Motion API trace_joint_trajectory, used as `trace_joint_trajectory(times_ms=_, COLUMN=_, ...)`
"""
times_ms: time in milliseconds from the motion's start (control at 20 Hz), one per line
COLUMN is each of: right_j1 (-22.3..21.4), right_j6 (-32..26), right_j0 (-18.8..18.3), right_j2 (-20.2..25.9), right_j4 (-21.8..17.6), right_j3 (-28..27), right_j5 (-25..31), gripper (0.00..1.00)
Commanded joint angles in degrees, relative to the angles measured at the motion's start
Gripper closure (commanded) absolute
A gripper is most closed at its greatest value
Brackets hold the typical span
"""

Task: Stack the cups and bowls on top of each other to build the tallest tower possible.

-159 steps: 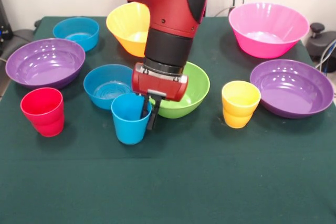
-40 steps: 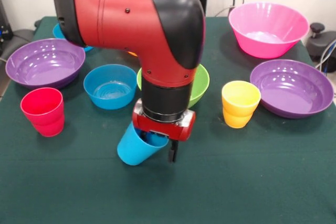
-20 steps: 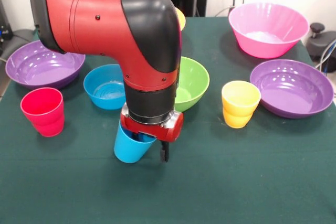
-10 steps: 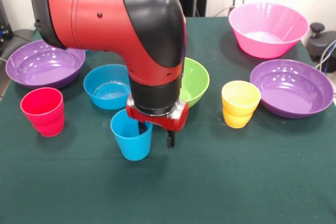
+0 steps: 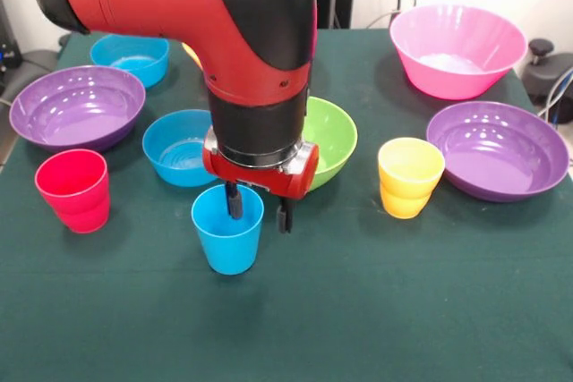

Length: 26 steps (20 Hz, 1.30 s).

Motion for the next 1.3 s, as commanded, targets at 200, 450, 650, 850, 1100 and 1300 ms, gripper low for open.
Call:
trace_joint_trajectory(times_ms=200, right_j1=3.01, right_j6=-14.59, right_j0=2.08, right_j2=4.95, right_j4=-3.65, right_j3=-5.95, right_j5=9.51, gripper=0.00)
trace_joint_trajectory(times_ms=450, right_j1=1.30, right_j6=-13.88, right_j0=2.80, right_j2=4.54, right_j4=-2.99, right_j3=-6.43, right_j5=13.20, gripper=0.00)
trace_joint_trajectory(times_ms=650, right_j1=-4.12, right_j6=-13.00, right_j0=1.81, right_j2=3.90, right_j4=-1.92, right_j3=2.58, right_j5=11.57, gripper=0.00)
trace_joint_trajectory(times_ms=850, right_j1=-10.55, right_j6=-12.51, right_j0=1.09, right_j2=2.29, right_j4=-1.96, right_j3=11.77, right_j5=11.34, gripper=0.00)
trace_joint_trajectory(times_ms=1100, right_j1=-18.02, right_j6=-8.68, right_j0=0.49, right_j2=1.36, right_j4=-1.00, right_j3=20.51, right_j5=9.01, gripper=0.00)
trace_joint_trajectory(times_ms=1300, right_j1=-22.18, right_j6=-9.45, right_j0=0.58, right_j2=0.43, right_j4=-2.29, right_j3=23.90, right_j5=11.40, gripper=0.00)
